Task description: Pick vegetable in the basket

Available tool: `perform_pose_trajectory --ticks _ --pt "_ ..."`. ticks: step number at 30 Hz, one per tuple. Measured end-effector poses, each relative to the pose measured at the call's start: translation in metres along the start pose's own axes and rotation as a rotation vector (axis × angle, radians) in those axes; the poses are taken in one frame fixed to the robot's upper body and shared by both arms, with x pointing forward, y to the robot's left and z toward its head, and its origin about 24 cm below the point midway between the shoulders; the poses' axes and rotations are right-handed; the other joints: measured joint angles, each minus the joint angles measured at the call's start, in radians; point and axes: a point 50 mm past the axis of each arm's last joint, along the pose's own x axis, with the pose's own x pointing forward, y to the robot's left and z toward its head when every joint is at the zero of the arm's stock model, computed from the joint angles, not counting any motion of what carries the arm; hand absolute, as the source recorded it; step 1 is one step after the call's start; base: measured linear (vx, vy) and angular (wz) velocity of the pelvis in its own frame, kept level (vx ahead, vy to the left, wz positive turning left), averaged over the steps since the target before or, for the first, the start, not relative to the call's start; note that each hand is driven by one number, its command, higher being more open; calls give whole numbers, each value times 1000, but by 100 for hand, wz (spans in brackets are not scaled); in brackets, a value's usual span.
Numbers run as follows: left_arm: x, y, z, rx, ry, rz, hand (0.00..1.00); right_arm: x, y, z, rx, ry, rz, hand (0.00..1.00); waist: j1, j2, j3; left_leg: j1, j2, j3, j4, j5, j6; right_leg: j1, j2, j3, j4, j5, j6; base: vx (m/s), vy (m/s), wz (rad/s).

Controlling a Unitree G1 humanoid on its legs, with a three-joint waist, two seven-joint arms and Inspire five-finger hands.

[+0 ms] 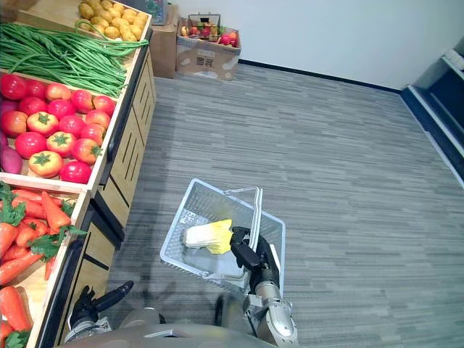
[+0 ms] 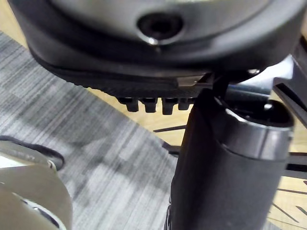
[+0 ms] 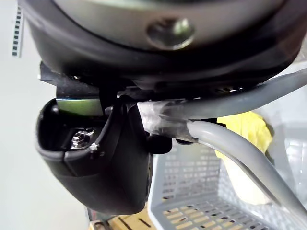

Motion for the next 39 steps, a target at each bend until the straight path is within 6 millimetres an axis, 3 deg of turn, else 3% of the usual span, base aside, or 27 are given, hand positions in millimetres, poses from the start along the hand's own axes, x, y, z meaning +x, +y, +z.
perform_pose_trajectory --ticks 1,2,3,6,11,17,20,22,24,25,27,29,30,31,34,39 --pt "0 1 -1 9 5 1 100 0 0 0 0 -1 0 0 -1 -3 -1 4 -1 -10 3 -6 -11 3 1 10 -37 24 10 173 -271 55" --pt "1 6 -1 27 4 7 100 -1 1 2 3 -7 3 0 -6 -24 3 8 -13 -33 20 -25 -39 15 -7 28 -82 128 -4 175 -305 58" --pt "2 3 -1 27 14 4 100 1 -2 3 -13 -7 -3 0 -7 -14 19 22 5 -63 34 -42 -57 21 7 8 -45 155 -1 159 -297 56" --pt "1 -7 -4 7 22 -16 100 7 -8 15 -47 -46 0 0 -3 29 33 33 50 -90 -37 -21 -103 11 45 -31 -46 127 -36 140 -234 20" --pt "1 -9 -2 -2 19 -19 100 9 -17 21 -59 -65 -25 0 -13 34 34 74 83 -109 -166 45 -143 9 73 -69 -46 105 -69 108 -163 14" --pt "1 -12 -1 -9 14 -25 100 7 -21 20 -48 -63 -41 0 -15 32 33 80 87 -110 -154 61 -142 12 78 -72 -24 72 -82 6 -40 4" --pt "2 -9 0 -26 11 -12 100 0 -23 12 -29 -34 -38 0 -13 26 35 -23 85 -120 81 68 -132 43 77 -87 -50 56 -89 -9 -65 12" --pt "0 -5 -4 -26 23 0 100 -6 -23 5 -10 -5 -36 0 -5 19 42 -109 101 -128 313 148 -114 98 81 -80 -67 55 -94 38 -40 -5" --pt "0 -2 -7 -27 31 11 100 -10 -25 2 1 9 -41 0 5 12 44 -123 105 -112 386 208 -104 132 89 -58 -78 50 -104 54 -48 -20" --pt "0 0 -6 -26 29 13 100 -10 -25 2 2 7 -45 0 9 4 48 -127 110 -105 403 208 -99 143 90 -52 -88 51 -108 70 -34 -26" --pt "0 -1 -6 -22 28 2 100 -9 -28 7 13 -19 -72 0 6 7 47 -121 121 -48 299 96 -103 154 93 -36 -116 61 -125 76 -2 -15" --pt "0 -2 -7 -21 32 -9 100 -10 -31 12 25 -42 -95 0 -1 11 45 -104 110 23 100 71 -115 154 82 -35 -122 67 -127 54 76 -2" --pt "-2 -3 -10 -18 42 -13 100 -11 -35 14 23 -50 -109 0 -6 27 38 -76 103 70 -64 150 -113 152 81 -39 -114 69 -109 82 172 -25" --pt "-2 1 -13 -8 57 -8 100 -9 -33 12 31 -45 -110 0 -1 4 36 -33 81 100 -113 174 -116 158 65 -16 -110 66 -96 88 153 -28" --pt "0 4 -10 44 43 -13 100 -11 -34 13 38 -52 -130 0 -19 -10 11 1 30 108 -204 205 -94 182 27 -11 -167 84 -66 142 147 -2" --pt "1 -11 -4 63 22 -64 100 -14 -39 10 36 -42 -155 0 -16 25 -14 25 -7 108 -250 212 -82 215 -5 -13 -229 101 -41 98 109 4"
